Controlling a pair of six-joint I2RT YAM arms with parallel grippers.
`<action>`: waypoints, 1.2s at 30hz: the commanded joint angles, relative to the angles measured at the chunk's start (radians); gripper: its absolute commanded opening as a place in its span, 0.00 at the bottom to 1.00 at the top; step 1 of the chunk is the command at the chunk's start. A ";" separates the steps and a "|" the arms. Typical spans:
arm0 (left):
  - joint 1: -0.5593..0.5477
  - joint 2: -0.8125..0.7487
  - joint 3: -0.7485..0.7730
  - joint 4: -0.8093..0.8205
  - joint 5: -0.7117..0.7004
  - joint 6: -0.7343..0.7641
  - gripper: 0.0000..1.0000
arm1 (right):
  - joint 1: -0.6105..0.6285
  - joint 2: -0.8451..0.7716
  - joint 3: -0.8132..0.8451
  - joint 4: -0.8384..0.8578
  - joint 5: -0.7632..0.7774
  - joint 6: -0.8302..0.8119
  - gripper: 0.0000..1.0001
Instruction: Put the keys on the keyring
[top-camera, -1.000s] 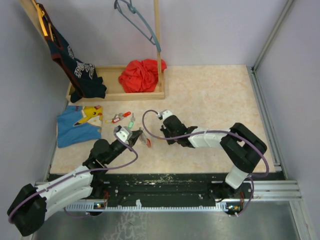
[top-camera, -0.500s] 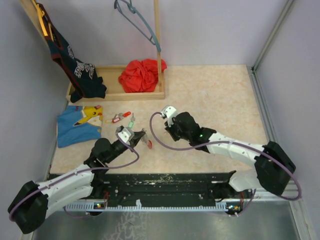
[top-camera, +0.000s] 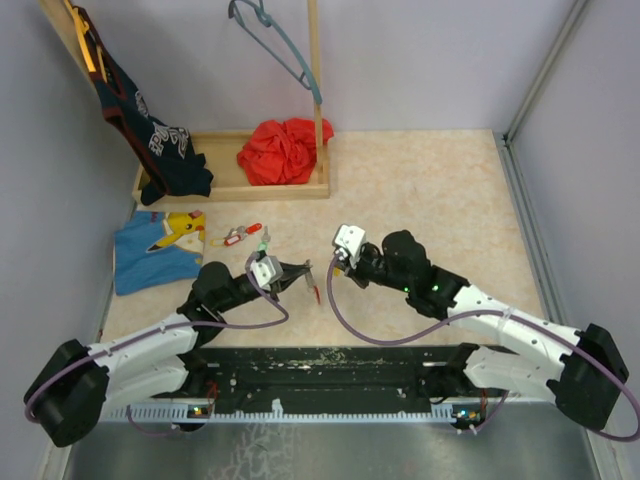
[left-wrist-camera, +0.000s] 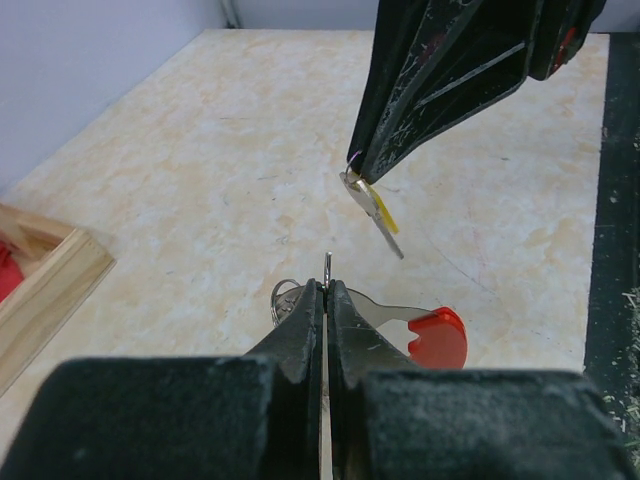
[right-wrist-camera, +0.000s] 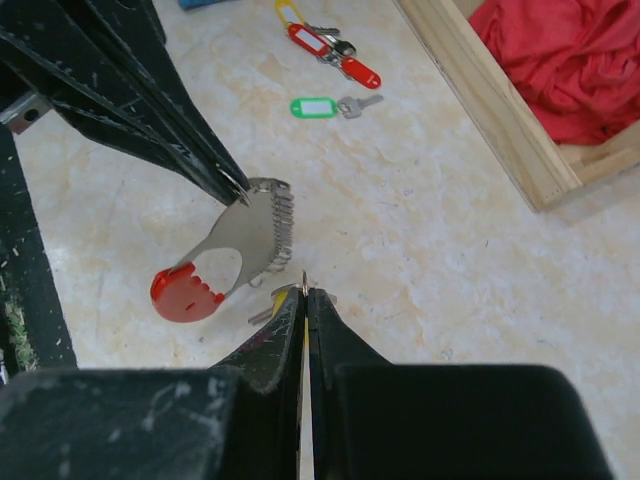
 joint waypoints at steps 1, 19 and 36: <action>0.005 0.023 0.053 0.051 0.149 0.061 0.00 | -0.005 -0.026 0.006 0.027 -0.121 -0.089 0.00; 0.005 0.039 0.077 -0.058 0.282 0.205 0.00 | -0.002 0.003 0.016 -0.026 -0.285 -0.223 0.00; 0.005 0.059 0.084 -0.068 0.303 0.207 0.00 | 0.006 0.034 0.034 -0.054 -0.313 -0.245 0.00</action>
